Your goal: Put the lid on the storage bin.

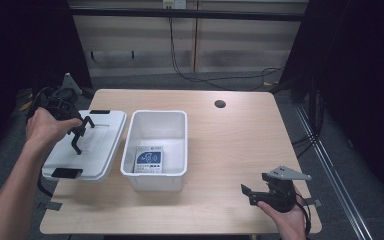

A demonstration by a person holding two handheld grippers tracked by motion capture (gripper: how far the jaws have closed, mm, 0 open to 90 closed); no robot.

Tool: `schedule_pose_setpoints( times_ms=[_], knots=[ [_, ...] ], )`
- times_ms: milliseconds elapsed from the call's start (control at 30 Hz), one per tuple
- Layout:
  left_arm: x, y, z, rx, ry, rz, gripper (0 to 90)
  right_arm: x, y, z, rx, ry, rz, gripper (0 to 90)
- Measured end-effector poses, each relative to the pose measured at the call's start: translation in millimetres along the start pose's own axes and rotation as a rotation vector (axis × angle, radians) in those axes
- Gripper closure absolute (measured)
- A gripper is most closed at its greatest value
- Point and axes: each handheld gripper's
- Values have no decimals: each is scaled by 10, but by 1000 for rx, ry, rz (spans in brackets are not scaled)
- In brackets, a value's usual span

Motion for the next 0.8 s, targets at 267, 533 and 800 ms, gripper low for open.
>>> schedule_pose_setpoints(
  times_ms=[267,533,800],
  knots=[
    [-20,-106,5,12,3,-7,847,-3,3,0,-4,-1,-5,145],
    [-5,-207,16,16,3,-11,848,-3,4,0,-6,-3,-5,145],
    [102,-339,47,34,18,-19,847,-3,5,0,-7,-7,-3,146]
  ],
)
Point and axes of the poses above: each handheld gripper's, and its own axes: y roughly forward along the jaws, z roughly out of its top, x roughly to its right, and after that the axes turned 15 degrees about z, right-handed
